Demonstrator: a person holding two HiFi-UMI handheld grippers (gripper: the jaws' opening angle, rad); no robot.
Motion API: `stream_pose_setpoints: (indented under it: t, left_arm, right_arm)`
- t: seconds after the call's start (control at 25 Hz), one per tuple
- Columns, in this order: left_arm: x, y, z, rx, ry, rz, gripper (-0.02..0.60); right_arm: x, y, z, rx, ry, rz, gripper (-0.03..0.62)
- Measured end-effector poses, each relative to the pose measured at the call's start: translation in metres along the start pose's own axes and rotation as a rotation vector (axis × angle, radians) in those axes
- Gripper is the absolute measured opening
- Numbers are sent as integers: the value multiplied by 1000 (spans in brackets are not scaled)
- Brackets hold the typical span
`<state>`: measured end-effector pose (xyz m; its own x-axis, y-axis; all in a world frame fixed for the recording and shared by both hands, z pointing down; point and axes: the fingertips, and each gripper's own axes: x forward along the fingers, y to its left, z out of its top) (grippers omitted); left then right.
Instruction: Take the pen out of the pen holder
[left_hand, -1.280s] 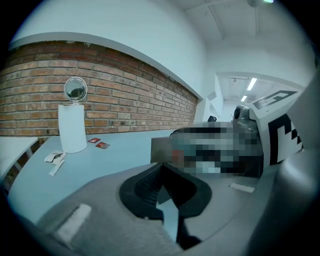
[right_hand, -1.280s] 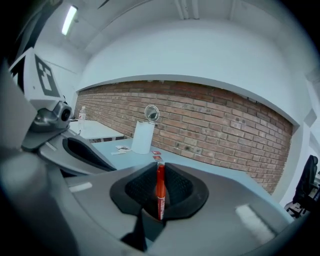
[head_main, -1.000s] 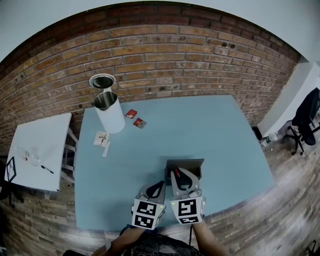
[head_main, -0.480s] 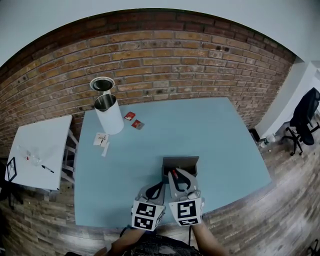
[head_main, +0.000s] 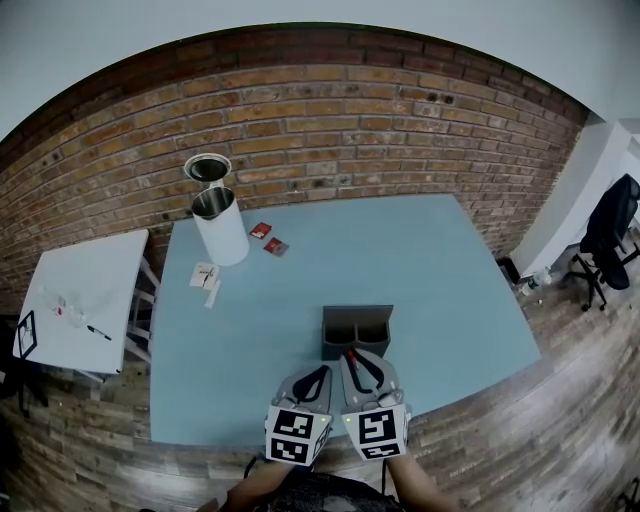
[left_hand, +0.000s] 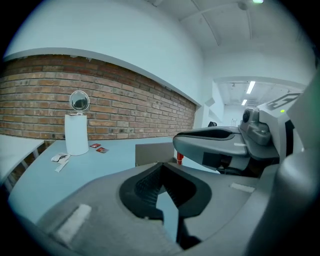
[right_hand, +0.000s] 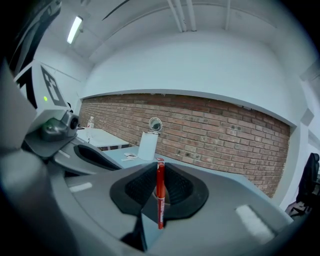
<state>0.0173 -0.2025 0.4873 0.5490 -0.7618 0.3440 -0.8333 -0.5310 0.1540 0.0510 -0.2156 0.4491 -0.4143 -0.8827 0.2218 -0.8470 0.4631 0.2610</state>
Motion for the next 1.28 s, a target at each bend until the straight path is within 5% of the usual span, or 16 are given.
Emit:
stream_pose_setpoints:
  t: [1.28]
  left_arm:
    - [-44,-73,-20,29,-18,-19,2]
  right_arm:
    - [-90,21,-39,59,49,15,48]
